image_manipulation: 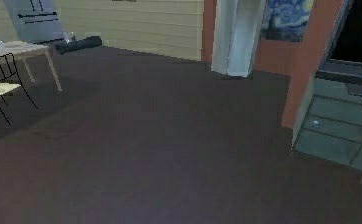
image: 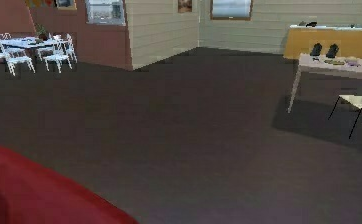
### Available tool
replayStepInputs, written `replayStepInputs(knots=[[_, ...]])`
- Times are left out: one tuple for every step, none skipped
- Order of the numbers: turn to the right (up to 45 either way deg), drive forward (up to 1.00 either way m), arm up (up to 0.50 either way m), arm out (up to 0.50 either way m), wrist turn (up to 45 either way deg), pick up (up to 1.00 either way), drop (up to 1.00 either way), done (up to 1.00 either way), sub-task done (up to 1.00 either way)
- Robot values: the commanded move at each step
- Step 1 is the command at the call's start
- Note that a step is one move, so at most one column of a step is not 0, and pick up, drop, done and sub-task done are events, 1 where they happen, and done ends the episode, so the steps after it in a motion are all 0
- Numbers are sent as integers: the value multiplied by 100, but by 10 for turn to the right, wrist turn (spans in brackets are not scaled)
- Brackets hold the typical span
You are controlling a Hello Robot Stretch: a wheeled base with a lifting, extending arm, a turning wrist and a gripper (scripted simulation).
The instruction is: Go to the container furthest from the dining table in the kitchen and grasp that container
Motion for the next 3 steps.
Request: replayStepInputs(knots=[[450, 0, 0, 0, 0, 0, 0, 0, 0], [450, 0, 0, 0, 0, 0, 0, 0, 0], [270, 0, 0, 0, 0, 0, 0, 0, 0]])
